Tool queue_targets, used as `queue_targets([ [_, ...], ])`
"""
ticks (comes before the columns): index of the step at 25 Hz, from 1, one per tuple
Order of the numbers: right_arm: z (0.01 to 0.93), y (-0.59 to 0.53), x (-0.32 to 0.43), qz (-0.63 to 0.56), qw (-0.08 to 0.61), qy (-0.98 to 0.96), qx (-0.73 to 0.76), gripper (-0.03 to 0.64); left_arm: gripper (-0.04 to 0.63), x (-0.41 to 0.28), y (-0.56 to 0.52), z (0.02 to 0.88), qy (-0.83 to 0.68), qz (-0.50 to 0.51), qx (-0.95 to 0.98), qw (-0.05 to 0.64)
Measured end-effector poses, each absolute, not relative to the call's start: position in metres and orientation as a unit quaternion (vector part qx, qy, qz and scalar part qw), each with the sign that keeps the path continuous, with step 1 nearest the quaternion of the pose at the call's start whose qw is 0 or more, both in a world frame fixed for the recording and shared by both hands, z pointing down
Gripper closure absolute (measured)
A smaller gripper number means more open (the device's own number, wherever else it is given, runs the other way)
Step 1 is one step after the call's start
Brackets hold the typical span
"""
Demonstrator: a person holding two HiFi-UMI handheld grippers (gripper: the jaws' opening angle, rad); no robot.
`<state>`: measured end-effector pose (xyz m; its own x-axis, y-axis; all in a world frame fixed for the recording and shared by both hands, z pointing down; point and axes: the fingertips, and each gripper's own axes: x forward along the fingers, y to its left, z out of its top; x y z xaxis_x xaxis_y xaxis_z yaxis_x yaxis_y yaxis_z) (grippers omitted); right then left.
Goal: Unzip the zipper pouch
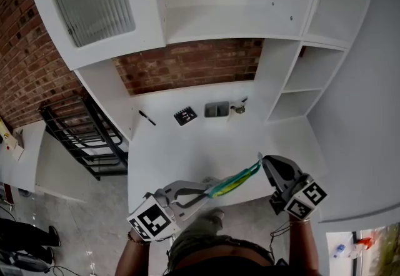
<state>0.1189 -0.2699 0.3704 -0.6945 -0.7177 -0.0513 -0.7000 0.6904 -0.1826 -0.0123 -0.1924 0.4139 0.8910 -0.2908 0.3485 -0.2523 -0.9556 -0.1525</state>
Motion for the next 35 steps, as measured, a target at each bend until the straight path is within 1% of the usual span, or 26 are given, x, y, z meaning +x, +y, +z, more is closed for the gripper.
queue_targets([
  [5,0.378,-0.277,0.125,-0.103,0.071,0.914,-0.386,0.609,0.586,-0.012,-0.206,0.419,0.149,-0.189,-0.969,0.047],
  [10,0.400,-0.285,0.145,-0.089,0.028,0.904,-0.417,0.604,0.586,-0.016,-0.229,0.444,0.162,-0.203,-0.966,0.022],
  [16,0.415,-0.292,0.171,-0.107,0.024,0.890,-0.442,0.604,0.586,-0.024,-0.263,0.478,0.185,-0.239,-0.953,0.010],
  [19,0.417,-0.294,0.176,-0.135,0.029,0.882,-0.451,0.604,0.586,-0.035,-0.286,0.494,0.192,-0.257,-0.947,0.006],
  [22,0.429,-0.299,0.193,-0.133,0.015,0.872,-0.471,0.604,0.586,-0.046,-0.312,0.507,0.198,-0.273,-0.941,0.005],
  [28,0.439,-0.303,0.219,-0.140,-0.001,0.855,-0.500,0.604,0.586,-0.060,-0.374,0.518,0.242,-0.271,-0.932,-0.011],
  [35,0.451,-0.303,0.240,-0.160,-0.006,0.841,-0.517,0.604,0.586,-0.061,-0.435,0.536,0.257,-0.284,-0.923,-0.006],
])
